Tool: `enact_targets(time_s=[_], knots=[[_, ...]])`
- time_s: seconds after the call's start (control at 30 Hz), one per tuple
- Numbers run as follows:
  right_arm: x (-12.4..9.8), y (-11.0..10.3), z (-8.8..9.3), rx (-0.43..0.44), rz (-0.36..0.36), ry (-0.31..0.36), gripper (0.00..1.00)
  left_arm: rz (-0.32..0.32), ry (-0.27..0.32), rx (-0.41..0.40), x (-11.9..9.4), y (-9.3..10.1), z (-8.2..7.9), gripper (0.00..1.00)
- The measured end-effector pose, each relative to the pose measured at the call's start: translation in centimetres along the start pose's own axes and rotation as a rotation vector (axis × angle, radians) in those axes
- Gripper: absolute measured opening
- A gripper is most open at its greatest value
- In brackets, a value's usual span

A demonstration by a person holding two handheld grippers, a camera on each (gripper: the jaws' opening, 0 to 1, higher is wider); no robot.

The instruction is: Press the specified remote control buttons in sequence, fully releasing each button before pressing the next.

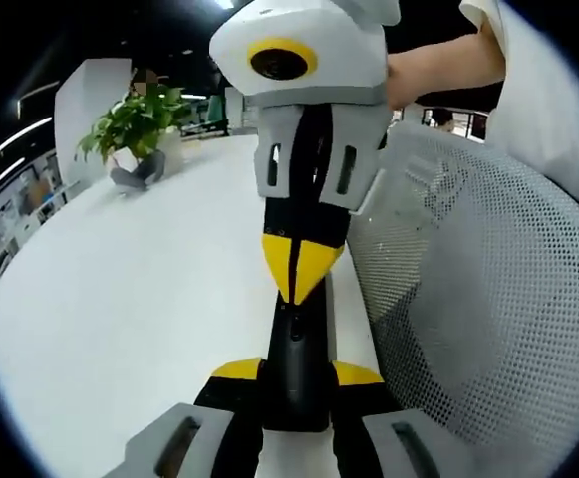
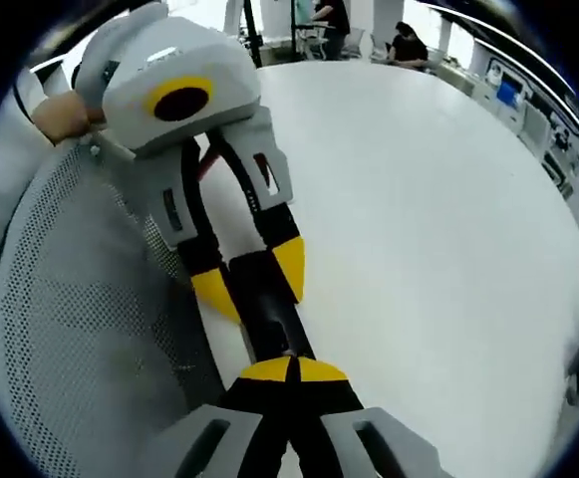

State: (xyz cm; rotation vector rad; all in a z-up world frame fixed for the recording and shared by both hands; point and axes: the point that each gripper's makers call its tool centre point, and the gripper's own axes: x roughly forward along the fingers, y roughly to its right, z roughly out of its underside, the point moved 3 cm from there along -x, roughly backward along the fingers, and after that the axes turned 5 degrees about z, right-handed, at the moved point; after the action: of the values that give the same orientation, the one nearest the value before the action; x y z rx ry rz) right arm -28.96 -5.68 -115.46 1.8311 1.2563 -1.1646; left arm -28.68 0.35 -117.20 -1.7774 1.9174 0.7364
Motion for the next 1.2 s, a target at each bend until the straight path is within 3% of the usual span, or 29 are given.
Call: enact_targets(time_s=[0.27, 0.4, 0.5, 0.63, 0.8, 0.93, 1.2], knots=[[0.0, -0.5, -0.2, -0.039, -0.015, -0.012, 0.0, 0.001, 0.002, 0.0, 0.1, 0.0, 0.0, 0.24], [0.4, -0.5, -0.1, -0.001, -0.021, -0.031, 0.0, 0.012, 0.014, -0.015, 0.1, 0.1, 0.0, 0.24], [0.3, -0.7, -0.1, -0.028, 0.023, -0.05, 0.0, 0.01, 0.014, -0.013, 0.1, 0.0, 0.0, 0.24], [0.2, -0.8, 0.0, -0.03, 0.063, -0.019, 0.0, 0.011, 0.013, -0.009, 0.1, 0.1, 0.0, 0.24], [-0.1, -0.8, 0.3, 0.048, 0.087, 0.054, 0.0, 0.012, 0.018, -0.023, 0.1, 0.0, 0.0, 0.24], [-0.6, -0.9, 1.2, 0.028, 0.077, 0.014, 0.0, 0.015, 0.023, -0.04, 0.1, 0.1, -0.1, 0.24], [-0.3, -1.8, 0.7, 0.004, 0.083, 0.034, 0.0, 0.013, 0.02, -0.024, 0.1, 0.2, -0.1, 0.24]])
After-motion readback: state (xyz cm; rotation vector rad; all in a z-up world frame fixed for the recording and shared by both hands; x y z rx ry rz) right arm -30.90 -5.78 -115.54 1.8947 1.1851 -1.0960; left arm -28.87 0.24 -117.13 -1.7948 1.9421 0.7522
